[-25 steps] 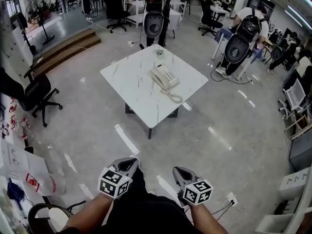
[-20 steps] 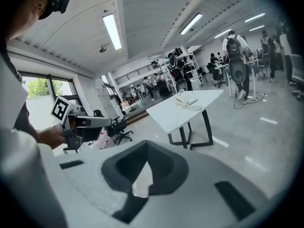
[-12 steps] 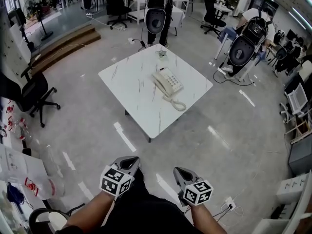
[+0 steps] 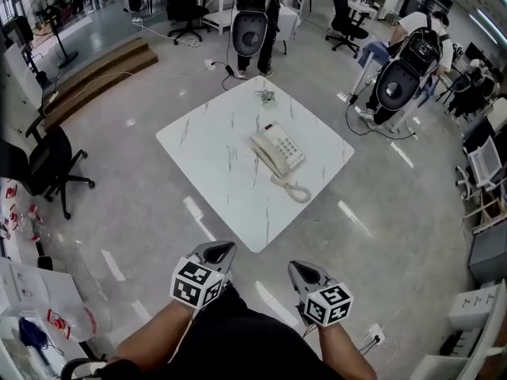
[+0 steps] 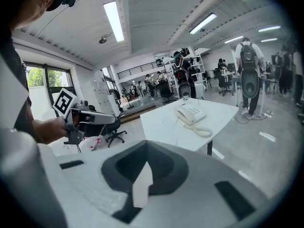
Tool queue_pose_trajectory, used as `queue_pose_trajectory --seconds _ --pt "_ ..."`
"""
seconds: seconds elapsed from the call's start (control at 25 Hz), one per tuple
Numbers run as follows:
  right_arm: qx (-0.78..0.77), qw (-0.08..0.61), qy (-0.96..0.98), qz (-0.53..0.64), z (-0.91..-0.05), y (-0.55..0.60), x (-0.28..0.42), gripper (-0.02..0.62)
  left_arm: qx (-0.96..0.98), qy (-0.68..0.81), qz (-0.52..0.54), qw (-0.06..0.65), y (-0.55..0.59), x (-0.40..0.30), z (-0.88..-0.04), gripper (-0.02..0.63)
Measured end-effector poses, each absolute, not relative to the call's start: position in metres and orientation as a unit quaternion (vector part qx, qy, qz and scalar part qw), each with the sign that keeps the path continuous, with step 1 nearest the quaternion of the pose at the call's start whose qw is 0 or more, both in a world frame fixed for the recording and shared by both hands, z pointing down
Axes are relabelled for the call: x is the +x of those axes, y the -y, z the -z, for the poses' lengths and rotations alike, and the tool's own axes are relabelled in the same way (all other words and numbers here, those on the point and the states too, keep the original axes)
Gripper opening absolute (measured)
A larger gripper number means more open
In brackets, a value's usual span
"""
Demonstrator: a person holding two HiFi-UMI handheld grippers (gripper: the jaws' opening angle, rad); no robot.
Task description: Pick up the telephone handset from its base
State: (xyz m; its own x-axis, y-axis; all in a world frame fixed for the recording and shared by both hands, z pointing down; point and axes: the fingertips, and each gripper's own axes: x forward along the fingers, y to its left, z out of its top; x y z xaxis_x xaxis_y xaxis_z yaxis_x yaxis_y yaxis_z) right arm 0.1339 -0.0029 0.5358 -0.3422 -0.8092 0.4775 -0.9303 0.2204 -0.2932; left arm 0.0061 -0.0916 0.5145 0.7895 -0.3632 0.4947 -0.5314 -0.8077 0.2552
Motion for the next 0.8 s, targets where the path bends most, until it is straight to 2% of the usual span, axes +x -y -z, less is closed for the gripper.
queue_pose_trajectory --seconds 0.52,0.8 --pt "0.600 0.113 0.753 -0.244 -0.522 0.132 0.152 0.002 0.938 0.199 -0.228 0.168 0.221 0.024 -0.519 0.005" --pt "0.582 0.130 0.763 -0.249 -0.525 0.160 0.154 0.002 0.933 0.203 -0.235 0.184 0.244 0.029 -0.525 0.005"
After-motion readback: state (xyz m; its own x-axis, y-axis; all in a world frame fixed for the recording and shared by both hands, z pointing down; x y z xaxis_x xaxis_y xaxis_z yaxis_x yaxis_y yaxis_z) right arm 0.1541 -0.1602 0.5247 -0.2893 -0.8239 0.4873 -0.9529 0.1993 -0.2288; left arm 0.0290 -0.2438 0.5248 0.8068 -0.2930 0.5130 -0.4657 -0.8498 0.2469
